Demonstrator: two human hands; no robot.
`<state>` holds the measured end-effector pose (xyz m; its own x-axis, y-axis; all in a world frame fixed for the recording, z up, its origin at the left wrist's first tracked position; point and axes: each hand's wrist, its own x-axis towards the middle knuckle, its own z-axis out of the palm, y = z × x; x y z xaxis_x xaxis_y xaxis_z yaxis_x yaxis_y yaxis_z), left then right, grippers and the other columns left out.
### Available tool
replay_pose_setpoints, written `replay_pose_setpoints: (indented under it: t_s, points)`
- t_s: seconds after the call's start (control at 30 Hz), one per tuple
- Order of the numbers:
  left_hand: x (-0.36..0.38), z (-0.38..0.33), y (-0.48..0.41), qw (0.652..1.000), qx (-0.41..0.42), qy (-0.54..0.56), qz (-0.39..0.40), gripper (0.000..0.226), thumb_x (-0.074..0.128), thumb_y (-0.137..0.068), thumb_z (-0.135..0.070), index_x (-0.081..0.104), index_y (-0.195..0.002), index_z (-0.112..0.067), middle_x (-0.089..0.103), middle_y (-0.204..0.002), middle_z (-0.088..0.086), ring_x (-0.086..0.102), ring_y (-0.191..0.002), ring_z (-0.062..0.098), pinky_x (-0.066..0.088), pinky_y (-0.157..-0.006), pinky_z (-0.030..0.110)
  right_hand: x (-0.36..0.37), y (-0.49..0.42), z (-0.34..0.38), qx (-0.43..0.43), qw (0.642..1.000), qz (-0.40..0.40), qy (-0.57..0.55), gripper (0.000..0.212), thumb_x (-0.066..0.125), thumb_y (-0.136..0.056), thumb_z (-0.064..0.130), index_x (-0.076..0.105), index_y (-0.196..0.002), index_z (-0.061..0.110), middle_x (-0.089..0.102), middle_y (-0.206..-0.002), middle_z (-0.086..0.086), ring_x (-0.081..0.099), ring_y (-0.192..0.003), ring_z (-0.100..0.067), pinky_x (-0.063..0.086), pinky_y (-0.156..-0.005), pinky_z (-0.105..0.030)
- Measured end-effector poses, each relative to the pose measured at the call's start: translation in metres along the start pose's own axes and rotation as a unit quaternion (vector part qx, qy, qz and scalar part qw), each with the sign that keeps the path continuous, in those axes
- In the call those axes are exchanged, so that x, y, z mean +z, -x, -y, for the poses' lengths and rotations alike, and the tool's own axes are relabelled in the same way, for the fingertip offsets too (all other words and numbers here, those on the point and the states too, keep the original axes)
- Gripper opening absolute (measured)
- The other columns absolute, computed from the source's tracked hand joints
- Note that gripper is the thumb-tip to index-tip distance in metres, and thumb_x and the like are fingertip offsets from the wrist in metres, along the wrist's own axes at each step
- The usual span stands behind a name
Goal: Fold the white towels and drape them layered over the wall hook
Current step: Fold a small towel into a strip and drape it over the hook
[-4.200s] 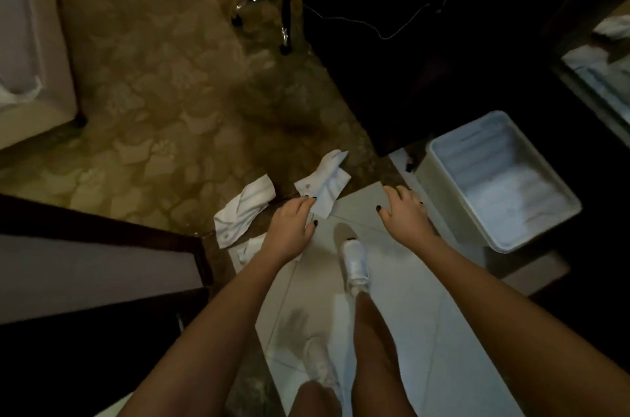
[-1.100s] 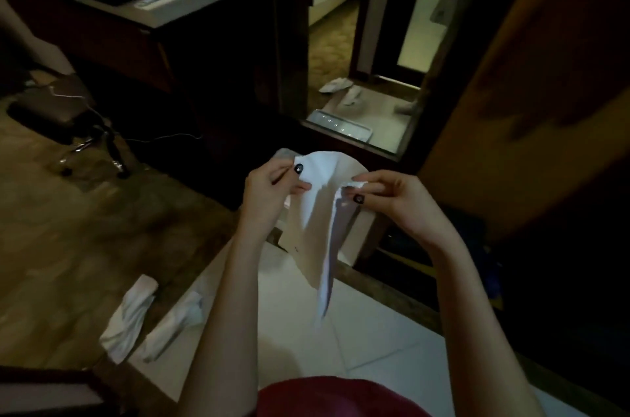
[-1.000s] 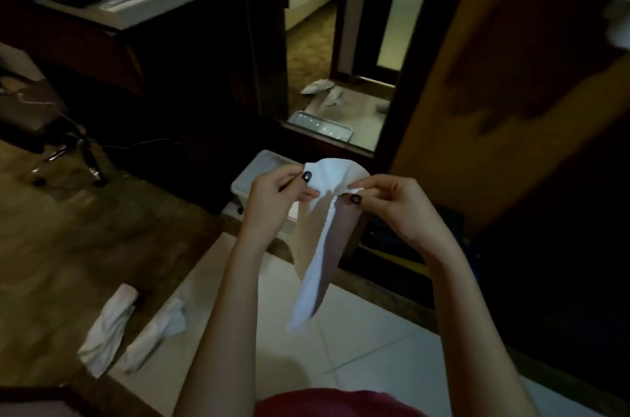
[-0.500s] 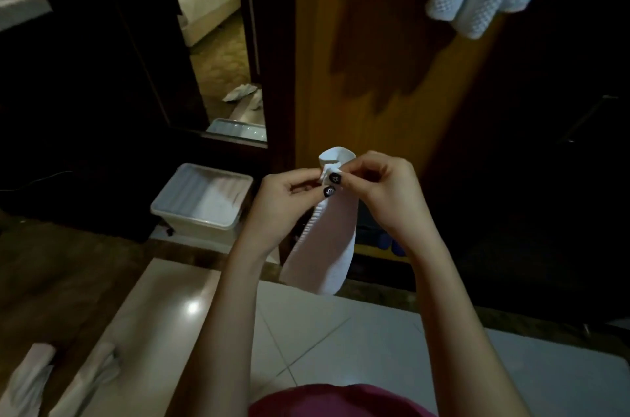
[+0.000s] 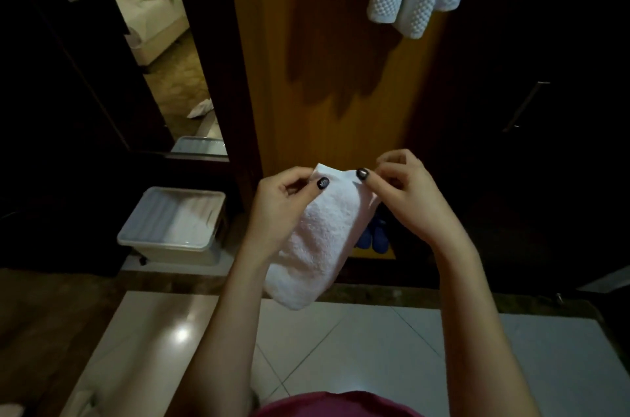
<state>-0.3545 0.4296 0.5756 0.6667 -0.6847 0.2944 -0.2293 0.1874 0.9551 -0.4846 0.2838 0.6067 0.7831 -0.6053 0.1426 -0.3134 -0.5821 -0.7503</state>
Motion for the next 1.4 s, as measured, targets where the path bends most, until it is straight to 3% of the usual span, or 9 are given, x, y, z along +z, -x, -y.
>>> replay_pose_setpoints:
  t_s: [0.1, 0.23, 0.53, 0.83, 0.97, 1.07, 1.13, 1.23, 1.4]
  points:
    - [-0.007, 0.002, -0.006, 1.0, -0.01, 0.023, -0.016, 0.01, 0.065, -0.089, -0.017, 0.071, -0.09, -0.025, 0.072, -0.083, -0.016, 0.064, -0.085, -0.001, 0.046, -0.074, 0.012, -0.014, 0.003, -0.017, 0.033, 0.998, 0.055, -0.017, 0.021, 0.062, -0.089, 0.043, 0.064, -0.071, 0.034, 0.058, -0.11, 0.007, 0.056, -0.107, -0.013, 0.045, -0.096, -0.036]
    - [-0.012, 0.008, -0.01, 0.999, -0.02, 0.036, -0.016, 0.012, 0.062, -0.093, -0.016, 0.071, -0.091, -0.024, 0.071, -0.085, -0.011, 0.064, -0.085, 0.004, 0.047, -0.073, 0.014, -0.015, 0.008, -0.023, 0.038, 0.995, 0.045, -0.076, 0.018, 0.072, -0.085, 0.038, 0.068, -0.073, 0.024, 0.071, -0.085, -0.003, 0.067, -0.083, -0.027, 0.052, -0.079, -0.052]
    - [-0.009, 0.007, -0.016, 0.994, -0.013, 0.11, -0.006, 0.012, 0.063, -0.083, -0.034, 0.069, -0.081, -0.024, 0.059, -0.084, 0.012, 0.053, -0.082, 0.028, 0.041, -0.074, 0.039, -0.012, 0.004, -0.014, -0.041, 0.965, -0.076, -0.246, 0.022, 0.07, -0.09, 0.02, 0.06, -0.071, 0.023, 0.062, -0.07, 0.014, 0.059, -0.067, -0.002, 0.045, -0.056, -0.014]
    - [0.012, -0.005, -0.02, 0.977, -0.03, 0.178, 0.11, 0.021, 0.049, -0.092, -0.019, 0.064, -0.08, -0.026, 0.062, -0.078, -0.01, 0.058, -0.072, 0.003, 0.046, -0.064, 0.015, -0.017, 0.003, -0.015, -0.032, 0.957, -0.184, -0.223, 0.024, 0.066, -0.092, 0.011, 0.059, -0.108, 0.027, 0.057, -0.097, 0.015, 0.054, -0.091, 0.004, 0.044, -0.08, -0.013]
    - [0.025, -0.004, -0.022, 0.99, -0.037, 0.125, 0.056, 0.021, 0.048, -0.093, -0.02, 0.063, -0.085, -0.032, 0.065, -0.083, -0.01, 0.062, -0.078, 0.007, 0.049, -0.065, 0.02, -0.025, 0.008, -0.017, 0.013, 0.969, -0.218, -0.118, 0.032, 0.063, -0.093, 0.015, 0.06, -0.122, 0.028, 0.058, -0.113, 0.006, 0.055, -0.1, 0.002, 0.043, -0.079, -0.004]
    - [0.033, 0.001, -0.02, 0.993, -0.043, 0.11, 0.026, 0.019, 0.05, -0.091, -0.024, 0.062, -0.084, -0.036, 0.067, -0.083, -0.009, 0.063, -0.077, 0.011, 0.05, -0.065, 0.025, -0.036, 0.014, -0.019, 0.007, 0.987, -0.106, -0.12, 0.039, 0.061, -0.094, 0.028, 0.054, -0.131, 0.038, 0.066, -0.095, 0.013, 0.065, -0.084, -0.005, 0.054, -0.065, -0.018]
    - [0.038, 0.002, -0.016, 0.989, -0.053, 0.132, 0.048, 0.017, 0.051, -0.092, -0.026, 0.063, -0.086, -0.036, 0.069, -0.085, -0.006, 0.065, -0.077, 0.012, 0.052, -0.064, 0.025, -0.031, 0.017, -0.016, 0.006, 0.991, -0.011, -0.13, 0.045, 0.058, -0.095, 0.034, 0.047, -0.136, 0.048, 0.067, -0.103, 0.017, 0.069, -0.091, -0.021, 0.06, -0.074, -0.039]
    - [0.046, 0.001, -0.012, 0.984, -0.047, 0.143, 0.095, 0.01, 0.053, -0.095, -0.028, 0.062, -0.091, -0.03, 0.068, -0.089, -0.001, 0.066, -0.081, 0.018, 0.053, -0.068, 0.029, -0.017, 0.019, -0.013, -0.025, 0.993, 0.018, -0.111, 0.041, 0.06, -0.095, 0.034, 0.051, -0.133, 0.047, 0.059, -0.127, 0.021, 0.058, -0.116, -0.005, 0.052, -0.093, -0.027]
    - [0.048, 0.001, -0.011, 0.985, -0.03, 0.135, 0.104, 0.012, 0.055, -0.094, -0.027, 0.067, -0.094, -0.03, 0.068, -0.095, -0.005, 0.065, -0.093, 0.015, 0.053, -0.077, 0.028, -0.018, 0.021, -0.013, -0.022, 0.981, 0.008, -0.194, 0.008, 0.067, -0.091, 0.023, 0.068, -0.095, 0.03, 0.07, -0.092, 0.014, 0.066, -0.089, -0.004, 0.053, -0.07, -0.022]
